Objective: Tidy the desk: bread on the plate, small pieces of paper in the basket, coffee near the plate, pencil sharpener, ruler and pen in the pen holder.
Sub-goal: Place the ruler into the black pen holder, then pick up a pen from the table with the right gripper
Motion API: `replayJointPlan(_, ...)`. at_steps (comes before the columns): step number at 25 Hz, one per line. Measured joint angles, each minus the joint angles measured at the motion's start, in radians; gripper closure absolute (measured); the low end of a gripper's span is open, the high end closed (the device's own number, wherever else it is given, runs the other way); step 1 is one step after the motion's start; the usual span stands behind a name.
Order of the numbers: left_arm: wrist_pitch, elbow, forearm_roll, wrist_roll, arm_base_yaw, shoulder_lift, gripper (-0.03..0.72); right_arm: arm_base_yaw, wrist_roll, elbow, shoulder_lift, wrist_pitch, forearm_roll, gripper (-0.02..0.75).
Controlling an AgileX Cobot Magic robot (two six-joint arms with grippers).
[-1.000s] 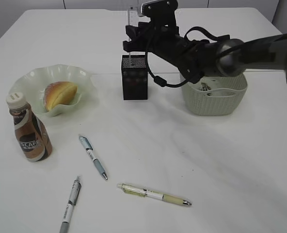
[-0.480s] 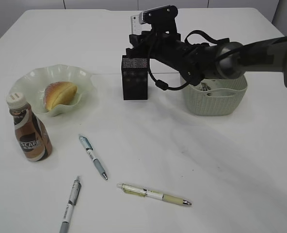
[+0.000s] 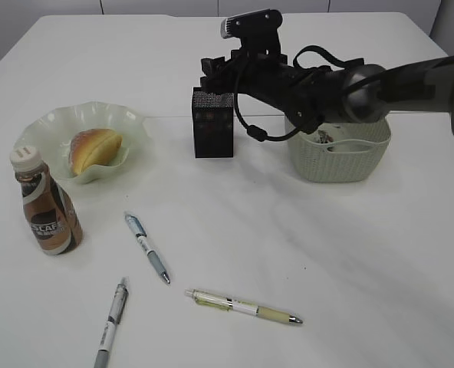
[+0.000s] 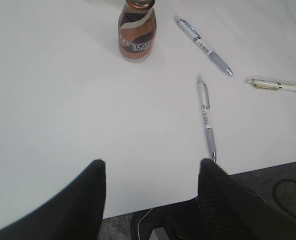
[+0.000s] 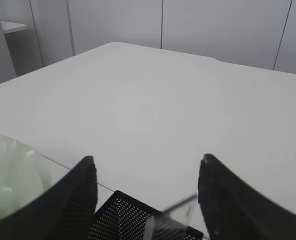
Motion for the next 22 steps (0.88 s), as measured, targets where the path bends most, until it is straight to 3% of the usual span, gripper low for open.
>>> replayJointPlan(11,0.0,0.0,0.0,0.0,0.0,0.0,0.255,0.004,0.049,0.0,-0.263,0.355,0.004,0.26)
replayJointPlan(22,0.0,0.0,-0.046,-0.001,0.0,0.0,0.255,0.035,0.097,0.0,-0.572,1.125,0.087,0.26)
